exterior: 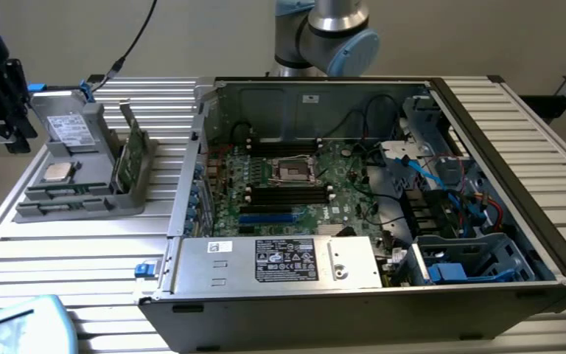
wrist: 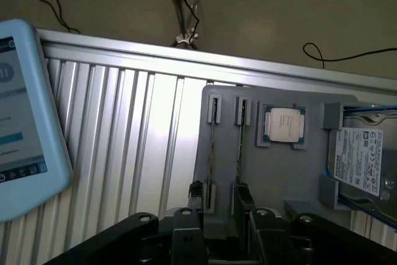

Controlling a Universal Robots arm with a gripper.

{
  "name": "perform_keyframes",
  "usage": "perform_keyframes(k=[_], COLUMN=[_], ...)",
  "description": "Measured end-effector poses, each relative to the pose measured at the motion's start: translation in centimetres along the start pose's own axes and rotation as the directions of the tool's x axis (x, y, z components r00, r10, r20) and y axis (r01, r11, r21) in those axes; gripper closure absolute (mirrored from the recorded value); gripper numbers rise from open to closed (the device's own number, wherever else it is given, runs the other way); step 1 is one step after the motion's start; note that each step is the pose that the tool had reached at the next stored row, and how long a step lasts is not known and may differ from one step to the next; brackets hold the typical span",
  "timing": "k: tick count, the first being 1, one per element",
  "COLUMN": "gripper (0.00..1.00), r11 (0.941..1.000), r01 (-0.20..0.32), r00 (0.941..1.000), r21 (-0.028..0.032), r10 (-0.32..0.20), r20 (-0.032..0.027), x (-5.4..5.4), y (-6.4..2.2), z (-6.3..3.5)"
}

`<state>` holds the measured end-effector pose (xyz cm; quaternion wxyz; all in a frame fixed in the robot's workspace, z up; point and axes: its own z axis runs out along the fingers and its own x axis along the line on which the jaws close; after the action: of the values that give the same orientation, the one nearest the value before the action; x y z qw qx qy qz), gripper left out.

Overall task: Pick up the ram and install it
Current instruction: 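Pick up the ram and move it above insertion slot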

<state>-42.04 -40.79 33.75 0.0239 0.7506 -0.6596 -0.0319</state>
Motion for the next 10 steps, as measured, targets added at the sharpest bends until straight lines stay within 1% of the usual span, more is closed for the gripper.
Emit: perform_keyframes(k=[1,4,10], gripper=[0.63,0.63,0.63], r11=[1.0000,1.0000,1.0000], r01=[0.000,0.000,0.000], r00=[1.0000,1.0000,1.0000], r21=[0.0000,0.0001,0.0001], r10=[0.000,0.000,0.000], r20=[0.0000,0.0001,0.0014], x=[0.0,0.0,0.0], y=[0.00,-0.01,-0.09], z=[0.00,0.08,1.13])
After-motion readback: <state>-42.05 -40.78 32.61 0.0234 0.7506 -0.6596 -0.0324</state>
